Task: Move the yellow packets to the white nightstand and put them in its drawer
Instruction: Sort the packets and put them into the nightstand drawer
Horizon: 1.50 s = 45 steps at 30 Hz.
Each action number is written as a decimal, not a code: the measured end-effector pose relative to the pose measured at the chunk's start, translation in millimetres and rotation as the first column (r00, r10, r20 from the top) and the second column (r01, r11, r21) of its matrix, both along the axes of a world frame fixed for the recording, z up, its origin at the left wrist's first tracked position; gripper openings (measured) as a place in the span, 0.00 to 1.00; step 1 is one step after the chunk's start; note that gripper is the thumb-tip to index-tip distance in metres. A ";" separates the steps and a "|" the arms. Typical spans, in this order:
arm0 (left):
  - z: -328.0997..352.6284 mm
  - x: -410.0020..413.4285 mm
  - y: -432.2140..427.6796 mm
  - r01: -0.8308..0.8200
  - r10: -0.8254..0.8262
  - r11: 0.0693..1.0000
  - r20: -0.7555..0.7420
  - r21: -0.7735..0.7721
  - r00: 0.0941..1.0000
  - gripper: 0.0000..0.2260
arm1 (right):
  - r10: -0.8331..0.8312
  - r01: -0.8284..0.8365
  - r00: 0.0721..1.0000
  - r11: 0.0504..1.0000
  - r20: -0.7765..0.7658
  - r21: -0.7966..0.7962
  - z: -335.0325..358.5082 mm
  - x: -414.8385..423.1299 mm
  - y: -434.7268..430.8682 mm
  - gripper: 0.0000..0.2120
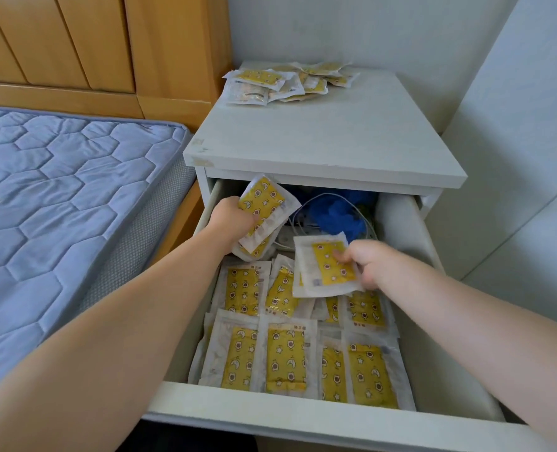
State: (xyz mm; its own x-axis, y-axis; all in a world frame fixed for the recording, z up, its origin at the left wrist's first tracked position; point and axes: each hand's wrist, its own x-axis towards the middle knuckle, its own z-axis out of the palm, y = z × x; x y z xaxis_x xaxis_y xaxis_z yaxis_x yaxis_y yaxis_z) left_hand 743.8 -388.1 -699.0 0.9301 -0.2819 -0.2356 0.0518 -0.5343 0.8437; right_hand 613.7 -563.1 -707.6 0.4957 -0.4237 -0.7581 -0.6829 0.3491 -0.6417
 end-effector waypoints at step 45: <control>-7.7 -31.8 -27.6 0.566 -0.561 0.824 -0.116 0.013 0.820 0.11 | 0.642 -0.407 0.755 0.617 0.132 -0.674 19.3 8.6 -20.3 0.08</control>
